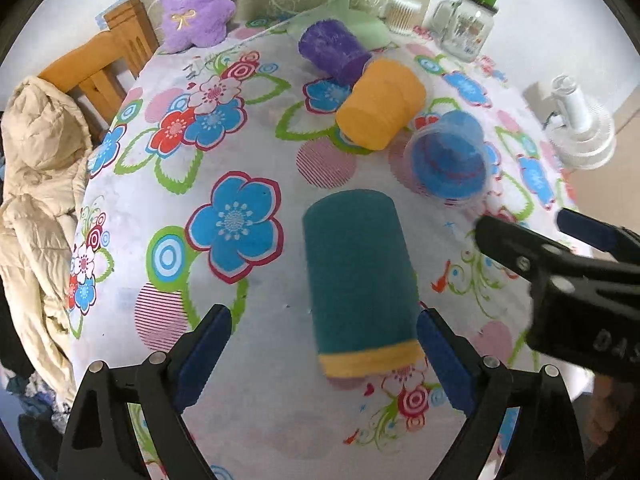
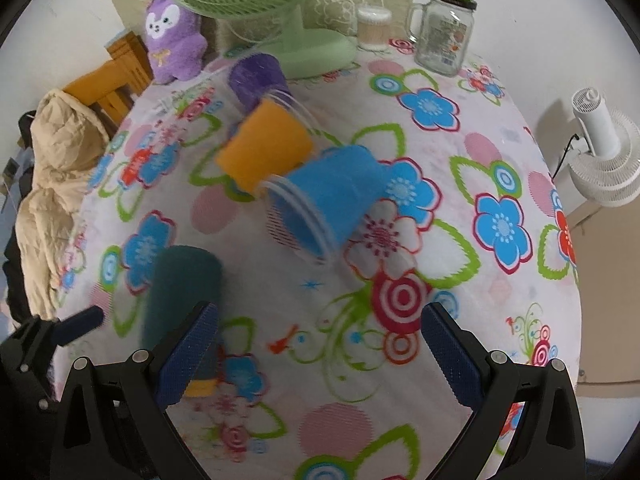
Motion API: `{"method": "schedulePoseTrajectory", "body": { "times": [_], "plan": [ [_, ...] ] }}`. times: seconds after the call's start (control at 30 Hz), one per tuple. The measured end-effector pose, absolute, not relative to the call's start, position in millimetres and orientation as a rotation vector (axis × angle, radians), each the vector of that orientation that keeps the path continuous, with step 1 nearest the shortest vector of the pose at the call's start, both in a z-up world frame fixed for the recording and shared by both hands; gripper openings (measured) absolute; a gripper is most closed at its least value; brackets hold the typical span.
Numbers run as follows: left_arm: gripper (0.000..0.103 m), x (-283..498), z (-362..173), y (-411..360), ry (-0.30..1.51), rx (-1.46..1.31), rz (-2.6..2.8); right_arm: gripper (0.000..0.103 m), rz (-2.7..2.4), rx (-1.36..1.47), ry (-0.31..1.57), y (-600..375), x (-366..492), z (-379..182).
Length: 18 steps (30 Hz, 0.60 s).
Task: Flip cup upside down
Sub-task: 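Grasp the teal cup with the right tool while the left tool releases it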
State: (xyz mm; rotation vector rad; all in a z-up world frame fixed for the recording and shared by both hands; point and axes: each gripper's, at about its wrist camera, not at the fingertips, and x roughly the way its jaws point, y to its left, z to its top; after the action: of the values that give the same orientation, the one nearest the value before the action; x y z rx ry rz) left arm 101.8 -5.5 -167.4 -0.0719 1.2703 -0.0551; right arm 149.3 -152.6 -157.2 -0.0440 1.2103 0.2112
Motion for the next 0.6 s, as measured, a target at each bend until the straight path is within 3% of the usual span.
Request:
{"method": "schedulePoseTrajectory", "body": {
  "times": [0.23, 0.6],
  "plan": [
    [0.096, 93.3, -157.1, 30.0, 1.254, -0.054, -0.006, 0.103, 0.209, -0.035, 1.199, -116.1, 141.3, -139.7],
    [0.096, 108.7, -179.5, 65.5, 1.26, -0.029, -0.028, 0.101, 0.193, -0.068, 1.257, -77.4, 148.6, -159.6]
  ]
}}
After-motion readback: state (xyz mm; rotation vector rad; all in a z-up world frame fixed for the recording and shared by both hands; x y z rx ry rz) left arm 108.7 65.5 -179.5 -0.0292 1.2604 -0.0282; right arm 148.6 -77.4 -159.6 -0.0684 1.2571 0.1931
